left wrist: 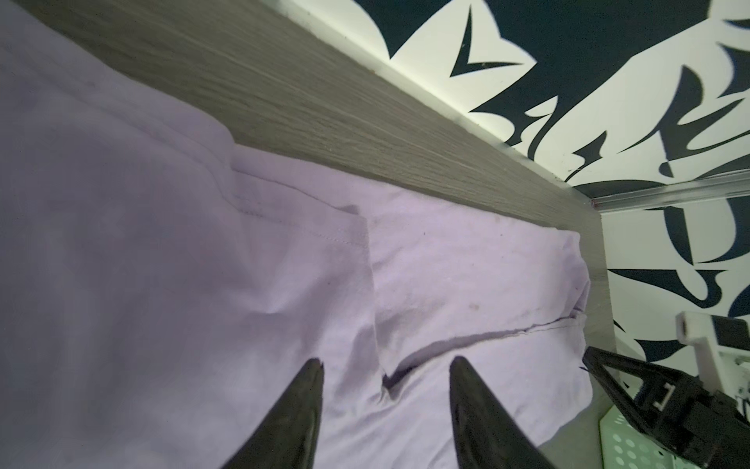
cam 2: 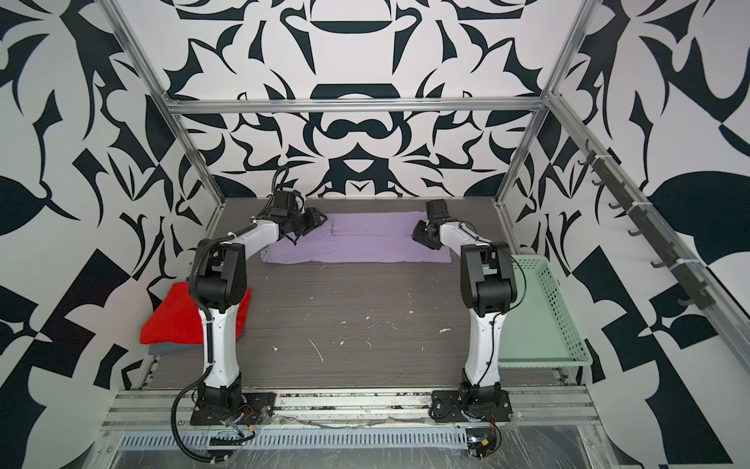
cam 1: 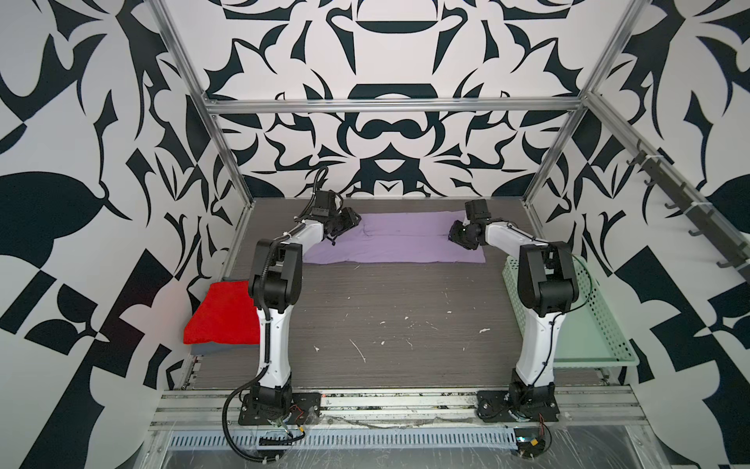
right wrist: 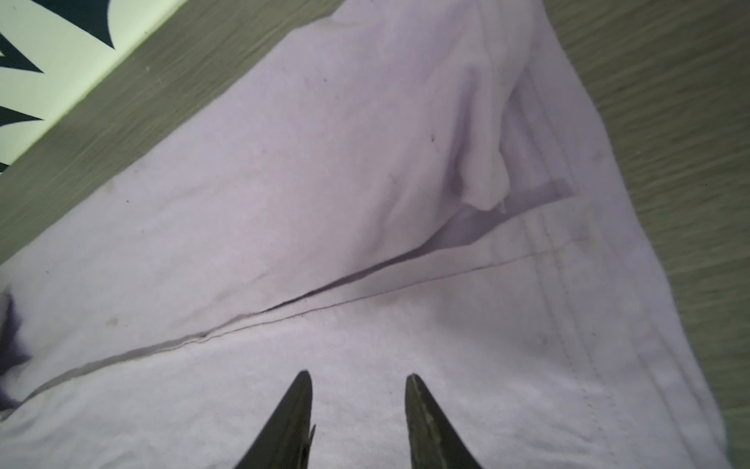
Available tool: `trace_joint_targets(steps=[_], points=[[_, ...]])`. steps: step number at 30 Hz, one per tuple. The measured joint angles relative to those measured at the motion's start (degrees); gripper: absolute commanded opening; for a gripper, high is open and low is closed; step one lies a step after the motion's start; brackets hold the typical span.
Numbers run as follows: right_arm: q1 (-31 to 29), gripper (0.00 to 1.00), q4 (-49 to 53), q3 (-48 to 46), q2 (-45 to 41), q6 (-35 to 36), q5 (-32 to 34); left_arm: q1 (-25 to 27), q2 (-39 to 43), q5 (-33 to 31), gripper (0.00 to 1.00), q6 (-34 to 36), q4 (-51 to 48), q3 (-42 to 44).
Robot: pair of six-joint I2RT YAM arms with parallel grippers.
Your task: Fold and stack the t-shirts
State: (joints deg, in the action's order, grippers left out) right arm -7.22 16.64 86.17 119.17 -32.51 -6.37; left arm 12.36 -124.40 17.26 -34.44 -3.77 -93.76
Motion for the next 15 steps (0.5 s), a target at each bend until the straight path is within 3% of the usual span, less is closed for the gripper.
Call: trace_joint_targets(steps=[15], points=[[-0.1,0.42,-0.3,-2.2,-2.3,-0.4,-0.2,-7.3,3.7,-5.2,0.53,-2.5,1.7,8.4]])
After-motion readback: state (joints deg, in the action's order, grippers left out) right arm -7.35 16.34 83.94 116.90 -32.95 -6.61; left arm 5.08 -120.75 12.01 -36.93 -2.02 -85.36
